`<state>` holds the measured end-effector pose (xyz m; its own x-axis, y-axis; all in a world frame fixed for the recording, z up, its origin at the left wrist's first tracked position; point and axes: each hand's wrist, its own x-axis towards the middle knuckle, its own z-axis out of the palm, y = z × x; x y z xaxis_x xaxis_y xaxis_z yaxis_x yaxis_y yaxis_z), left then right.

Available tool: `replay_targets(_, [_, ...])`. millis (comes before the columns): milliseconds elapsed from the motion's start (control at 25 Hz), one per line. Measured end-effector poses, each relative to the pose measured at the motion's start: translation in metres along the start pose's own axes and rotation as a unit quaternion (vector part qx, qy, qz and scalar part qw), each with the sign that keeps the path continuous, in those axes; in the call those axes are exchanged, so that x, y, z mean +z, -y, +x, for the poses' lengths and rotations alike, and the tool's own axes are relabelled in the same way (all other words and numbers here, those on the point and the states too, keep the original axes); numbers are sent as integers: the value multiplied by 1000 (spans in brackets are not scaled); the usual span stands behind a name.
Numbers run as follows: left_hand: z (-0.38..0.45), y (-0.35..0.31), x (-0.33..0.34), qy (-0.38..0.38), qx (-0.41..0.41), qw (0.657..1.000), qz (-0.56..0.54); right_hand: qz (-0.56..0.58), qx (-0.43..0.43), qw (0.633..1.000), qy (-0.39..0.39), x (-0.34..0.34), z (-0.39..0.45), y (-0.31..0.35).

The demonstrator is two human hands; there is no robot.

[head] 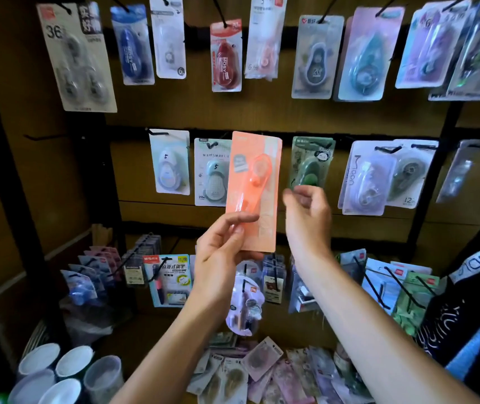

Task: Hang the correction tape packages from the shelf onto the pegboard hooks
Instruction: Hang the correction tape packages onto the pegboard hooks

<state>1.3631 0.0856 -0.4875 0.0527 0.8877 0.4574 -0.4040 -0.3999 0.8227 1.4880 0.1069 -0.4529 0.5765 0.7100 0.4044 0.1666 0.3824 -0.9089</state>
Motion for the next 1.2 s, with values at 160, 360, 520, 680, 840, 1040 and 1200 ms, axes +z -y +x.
replay_targets(160, [9,13,14,-3,5,1000,12,136,17,979,152,-16,-16,13])
replay_targets(360, [0,22,18,0,12,1000,0,48,-9,988,145,-13,-15,5])
replay_targets(520, [0,25,16,-3,10,1000,17,24,-10,989,146,-12,-19,-2])
replay_targets(680, [8,22,17,0,10,999,46,28,1,992,122,-7,-14,-3])
replay_targets(840, [21,24,14,-2,2,998,61,27,22,994,108,3,-5,-4])
replay_targets(1040, [19,37,-5,-60,-38,993,98,-23,54,994,94,15,16,-17])
replay_targets(1200, [13,51,-31,-125,-68,984,112,-98,70,992,46,32,45,-23])
